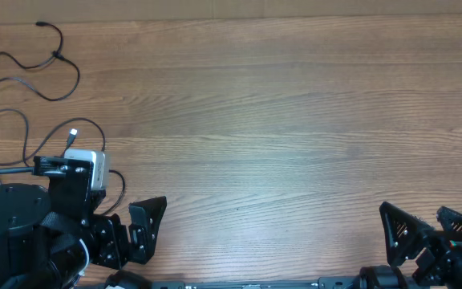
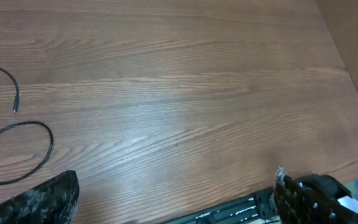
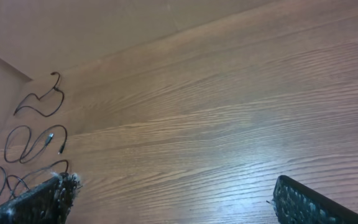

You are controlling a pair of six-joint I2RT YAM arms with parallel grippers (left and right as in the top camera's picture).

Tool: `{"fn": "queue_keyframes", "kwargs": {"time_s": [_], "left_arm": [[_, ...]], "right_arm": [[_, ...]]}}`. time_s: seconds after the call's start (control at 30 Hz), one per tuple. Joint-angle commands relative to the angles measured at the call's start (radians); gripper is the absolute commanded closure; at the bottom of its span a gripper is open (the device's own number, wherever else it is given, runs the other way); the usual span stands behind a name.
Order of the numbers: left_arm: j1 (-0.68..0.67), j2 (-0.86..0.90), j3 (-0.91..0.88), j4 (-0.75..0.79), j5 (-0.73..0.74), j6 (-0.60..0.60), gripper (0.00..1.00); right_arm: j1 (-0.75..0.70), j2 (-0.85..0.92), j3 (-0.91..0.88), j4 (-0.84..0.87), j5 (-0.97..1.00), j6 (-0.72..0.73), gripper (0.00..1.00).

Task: Untangle cables

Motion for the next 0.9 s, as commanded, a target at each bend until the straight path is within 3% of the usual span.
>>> {"fn": "queue_keyframes", "kwargs": {"time_s": [0.0,0.73,0.87], "left_arm": [[-0.006,0.001,-0.004,0.002,-0.025,-0.012,0.01],[-0.006,0.001,-0.004,0.002,-0.025,-0.012,0.00],[-0.006,0.001,-0.004,0.002,-0.025,-0.012,0.00]], "right_arm": [[-0.002,0.003,-0.004,0.005,0.005,-0.008,0.00],[-0.002,0.003,-0.004,-0.003,0.033,-0.009,0.00],[-0.002,0.001,-0.069,0.024,0.052,-0.043,0.00]]}}
